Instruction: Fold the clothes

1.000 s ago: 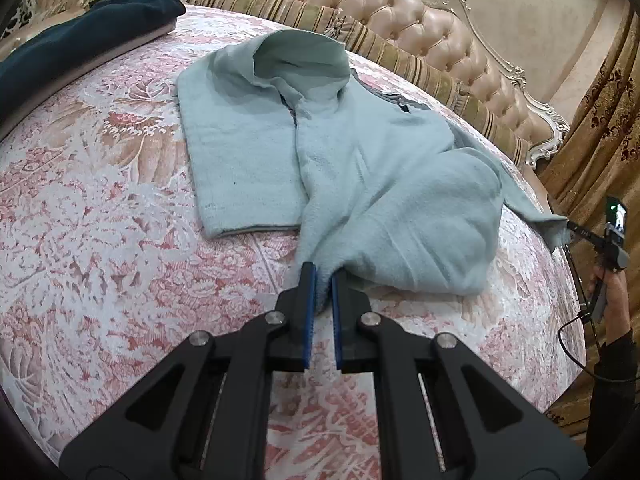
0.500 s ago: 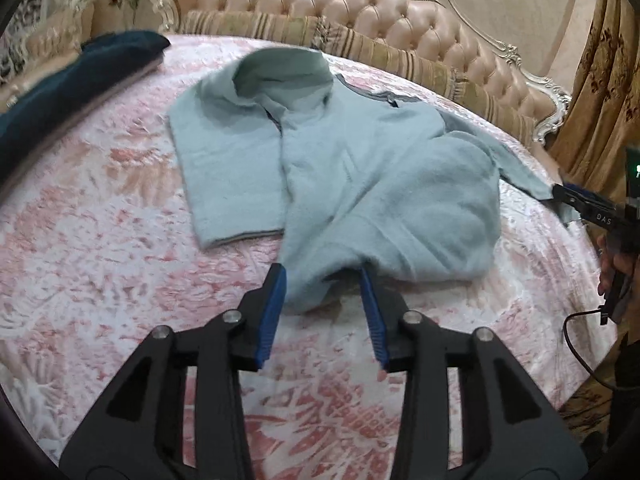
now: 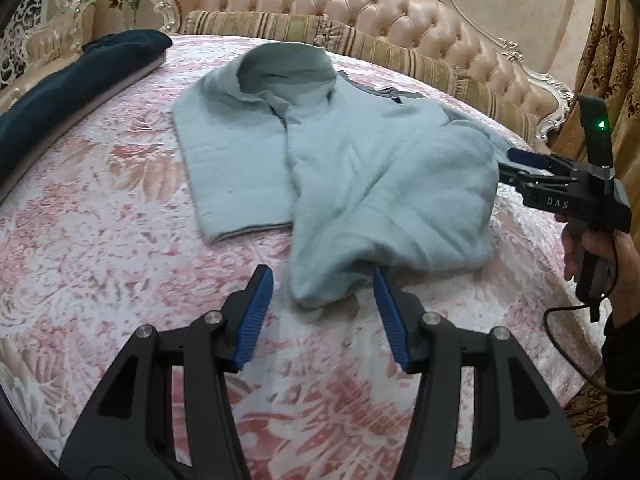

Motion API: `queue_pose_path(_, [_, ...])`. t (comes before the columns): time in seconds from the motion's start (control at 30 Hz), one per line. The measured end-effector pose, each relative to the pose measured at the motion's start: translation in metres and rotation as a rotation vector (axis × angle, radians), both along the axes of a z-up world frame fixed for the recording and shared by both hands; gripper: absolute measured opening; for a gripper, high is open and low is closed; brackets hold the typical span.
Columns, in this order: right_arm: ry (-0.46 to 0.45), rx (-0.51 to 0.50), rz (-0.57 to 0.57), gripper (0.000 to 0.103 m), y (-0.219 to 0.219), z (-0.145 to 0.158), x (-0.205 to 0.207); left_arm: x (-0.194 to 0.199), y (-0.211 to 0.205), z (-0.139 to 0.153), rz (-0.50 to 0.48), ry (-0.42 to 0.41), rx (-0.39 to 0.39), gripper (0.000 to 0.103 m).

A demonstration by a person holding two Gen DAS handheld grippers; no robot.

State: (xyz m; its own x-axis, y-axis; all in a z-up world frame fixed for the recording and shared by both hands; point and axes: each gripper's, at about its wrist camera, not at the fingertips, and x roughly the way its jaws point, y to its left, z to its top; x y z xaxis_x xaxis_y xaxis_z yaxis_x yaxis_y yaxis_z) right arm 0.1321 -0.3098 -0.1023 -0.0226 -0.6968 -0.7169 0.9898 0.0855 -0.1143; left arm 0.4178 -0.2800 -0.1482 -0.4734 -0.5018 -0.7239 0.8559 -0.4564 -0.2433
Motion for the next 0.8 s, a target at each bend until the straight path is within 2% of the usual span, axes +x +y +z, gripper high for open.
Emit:
queue_pose_path(0.1, [-0.072, 0.0, 0.059, 0.082, 0.003, 0.004, -0.002, -0.004, -0.004, -0.002, 0.003, -0.011, 0.001, 0.037])
queue_pose_path(0.17, [-0.107, 0.008, 0.094, 0.082, 0.004, 0.005, 0.0, -0.004, -0.006, -0.002, 0.007, -0.01, 0.005, 0.02])
queue_pose_path(0.37, [-0.17, 0.004, 0.154, 0.082, 0.005, 0.009, -0.004, -0.001, -0.012, -0.003, 0.0, 0.002, 0.028, 0.014])
queue_pose_path(0.53, [-0.126, 0.009, 0.222, 0.082, 0.009, 0.011, 0.005, -0.003, -0.014, 0.0, 0.003, -0.009, 0.03, 0.013])
queue_pose_path(0.73, [-0.204, 0.064, 0.317, 0.082, -0.005, -0.005, 0.013, -0.002, -0.016, -0.001, 0.017, -0.007, 0.038, 0.013])
queue_pose_path(0.77, [-0.219, 0.072, 0.334, 0.081, -0.007, -0.008, 0.014, -0.002, -0.016, -0.001, 0.02, -0.006, 0.039, 0.013])
queue_pose_path(0.8, [-0.238, 0.079, 0.353, 0.074, -0.009, -0.01, 0.016, -0.002, -0.016, 0.0, 0.022, -0.006, 0.04, 0.013])
